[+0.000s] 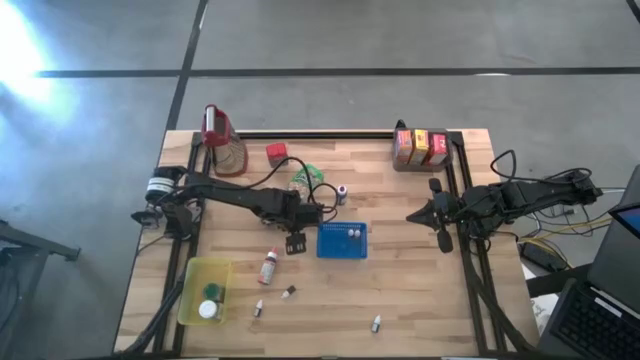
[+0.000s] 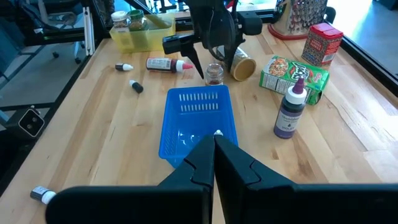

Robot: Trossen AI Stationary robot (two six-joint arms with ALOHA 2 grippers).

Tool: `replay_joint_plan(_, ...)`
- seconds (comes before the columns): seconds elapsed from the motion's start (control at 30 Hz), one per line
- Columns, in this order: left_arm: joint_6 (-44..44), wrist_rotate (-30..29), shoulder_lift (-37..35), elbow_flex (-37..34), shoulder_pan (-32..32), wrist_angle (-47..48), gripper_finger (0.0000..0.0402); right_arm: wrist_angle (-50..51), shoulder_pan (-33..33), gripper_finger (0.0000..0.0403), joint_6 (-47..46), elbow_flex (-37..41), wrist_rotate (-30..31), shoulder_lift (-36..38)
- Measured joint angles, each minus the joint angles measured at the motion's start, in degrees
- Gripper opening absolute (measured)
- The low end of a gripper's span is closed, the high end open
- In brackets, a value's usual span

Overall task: Pick & Place Kitchen Items
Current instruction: Put the brown seasoning bottle into the yellow bin

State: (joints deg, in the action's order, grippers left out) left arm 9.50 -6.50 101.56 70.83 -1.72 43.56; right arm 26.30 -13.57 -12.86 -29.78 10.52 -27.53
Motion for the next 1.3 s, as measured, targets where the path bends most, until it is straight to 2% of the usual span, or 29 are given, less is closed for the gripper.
replay_joint_plan(0.37, 0.1, 0.0, 0.2, 0.0, 0.1, 0.0, 0.0196, 0.0, 0.0, 0.0008, 0.0, 0.0, 0.0, 0.0)
replay_joint_plan(1.03, -3.2, 1.4, 0.2, 0.0, 0.1, 0.6, 0.0193, 0.0, 0.0, 0.0008, 0.0, 0.0, 0.0, 0.0)
replay_joint_plan(1.3, -1.7, 1.6, -1.6, 0.7, 0.0, 8.3, 0.0193, 0.0, 0.0, 0.0008, 0.0, 0.0, 0.0, 0.0)
